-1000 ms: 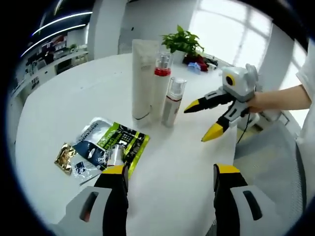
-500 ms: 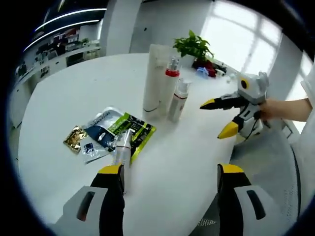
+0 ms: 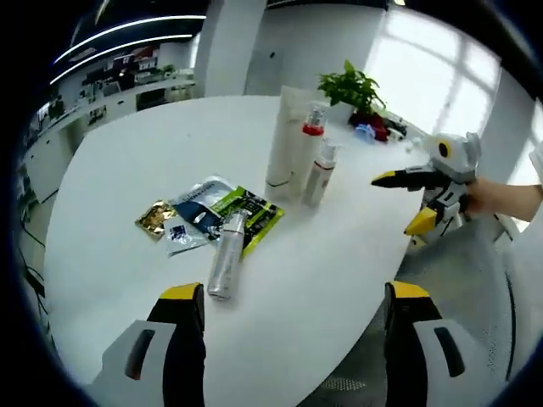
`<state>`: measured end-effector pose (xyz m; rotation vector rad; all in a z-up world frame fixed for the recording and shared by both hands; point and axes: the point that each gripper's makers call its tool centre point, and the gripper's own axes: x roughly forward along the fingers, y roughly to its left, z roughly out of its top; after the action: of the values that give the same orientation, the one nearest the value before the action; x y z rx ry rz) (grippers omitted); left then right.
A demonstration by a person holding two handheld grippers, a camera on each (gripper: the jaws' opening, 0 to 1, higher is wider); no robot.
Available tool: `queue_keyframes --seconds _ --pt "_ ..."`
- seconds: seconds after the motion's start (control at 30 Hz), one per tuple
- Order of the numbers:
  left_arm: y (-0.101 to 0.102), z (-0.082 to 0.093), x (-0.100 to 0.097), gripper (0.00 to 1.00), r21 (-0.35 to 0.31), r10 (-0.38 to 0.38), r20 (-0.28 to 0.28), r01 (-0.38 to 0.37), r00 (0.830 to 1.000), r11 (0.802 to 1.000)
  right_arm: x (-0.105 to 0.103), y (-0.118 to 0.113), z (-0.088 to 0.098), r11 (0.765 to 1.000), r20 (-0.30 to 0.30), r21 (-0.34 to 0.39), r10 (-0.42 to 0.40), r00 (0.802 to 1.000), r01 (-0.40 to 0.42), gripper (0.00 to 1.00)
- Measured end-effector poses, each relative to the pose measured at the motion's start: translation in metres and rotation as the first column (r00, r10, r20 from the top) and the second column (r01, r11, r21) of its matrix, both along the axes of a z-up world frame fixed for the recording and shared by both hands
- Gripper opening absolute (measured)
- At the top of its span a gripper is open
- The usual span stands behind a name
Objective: Arrange the skincare products in the storage area until every visible bottle or jar stands upright without overlapping.
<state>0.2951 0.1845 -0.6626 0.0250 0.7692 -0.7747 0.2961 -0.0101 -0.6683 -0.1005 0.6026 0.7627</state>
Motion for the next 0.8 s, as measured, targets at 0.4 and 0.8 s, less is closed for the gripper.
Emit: queue_keyframes --seconds 0.4,0.8 --pt "0.02 0.008 -0.014 0.89 -0.009 0.064 0.013 -0.064 0.998 0.998 -0.014 -0.005 0.013 0.998 0.006 0.039 -0.055 0.998 0.054 0.88" --pt "0.031 0.009 -0.026 0.89 -0.005 0.107 0.008 -0.107 0.994 0.994 -0.025 -0.017 0.023 0.993 0.017 0.058 -0.099 0.995 0.098 0.95"
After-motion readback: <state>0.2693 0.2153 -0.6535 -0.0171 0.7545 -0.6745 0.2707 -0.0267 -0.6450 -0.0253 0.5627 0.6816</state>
